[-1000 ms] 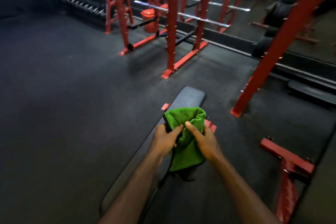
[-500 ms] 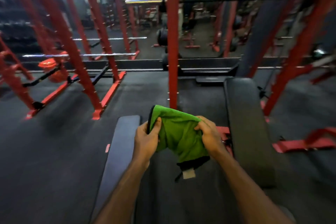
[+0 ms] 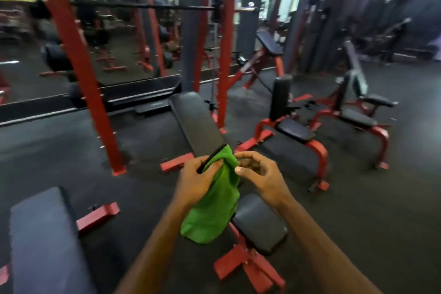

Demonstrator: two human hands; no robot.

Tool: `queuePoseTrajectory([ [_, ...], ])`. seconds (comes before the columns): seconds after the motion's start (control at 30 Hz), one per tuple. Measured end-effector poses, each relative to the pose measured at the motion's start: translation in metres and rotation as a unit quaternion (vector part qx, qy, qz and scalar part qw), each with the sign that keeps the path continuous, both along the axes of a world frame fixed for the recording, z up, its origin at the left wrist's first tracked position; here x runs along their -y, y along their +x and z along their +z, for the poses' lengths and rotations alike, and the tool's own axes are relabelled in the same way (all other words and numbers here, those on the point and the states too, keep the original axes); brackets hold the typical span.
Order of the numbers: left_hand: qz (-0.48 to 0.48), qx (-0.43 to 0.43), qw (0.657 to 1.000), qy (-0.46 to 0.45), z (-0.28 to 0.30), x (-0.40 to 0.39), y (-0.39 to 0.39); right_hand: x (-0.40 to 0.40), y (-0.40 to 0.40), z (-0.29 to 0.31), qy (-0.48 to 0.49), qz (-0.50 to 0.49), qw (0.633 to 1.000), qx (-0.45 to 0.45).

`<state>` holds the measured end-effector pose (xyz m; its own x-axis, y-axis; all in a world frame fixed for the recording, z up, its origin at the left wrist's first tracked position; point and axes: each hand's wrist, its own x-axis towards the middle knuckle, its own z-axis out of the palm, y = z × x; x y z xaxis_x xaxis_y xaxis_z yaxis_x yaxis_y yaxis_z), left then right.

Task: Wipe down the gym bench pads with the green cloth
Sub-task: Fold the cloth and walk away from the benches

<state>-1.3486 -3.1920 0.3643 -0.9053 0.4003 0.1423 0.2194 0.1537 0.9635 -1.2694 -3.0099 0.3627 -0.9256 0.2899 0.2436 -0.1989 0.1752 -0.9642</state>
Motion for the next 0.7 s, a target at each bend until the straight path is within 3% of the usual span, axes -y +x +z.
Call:
queuePoseTrajectory([
  [0.1,-0.077,-0.013,0.997,-0.023,0.010,-0.041,0.031,-0.031,0.051,0.015,-0.001,-0.020,1.000,-0.020],
  [0.2,-0.111,-0.083,0.989,-0.042,0.023,-0.082,0.065,-0.059,0.103,0.032,-0.035,-0.017,0.999,-0.022],
  [0.33,-0.178,-0.121,0.976,0.014,0.050,-0.139,0.119,-0.095,0.168,0.047,-0.172,-0.014,0.985,0.000],
  [0.47,-0.243,-0.101,0.964,0.034,0.064,-0.198,0.184,-0.140,0.248,0.056,-0.052,-0.065,0.996,-0.009],
  [0.7,-0.302,-0.110,0.946,0.047,0.069,-0.301,0.320,-0.223,0.397,0.049,-0.017,-0.169,0.984,-0.056],
])
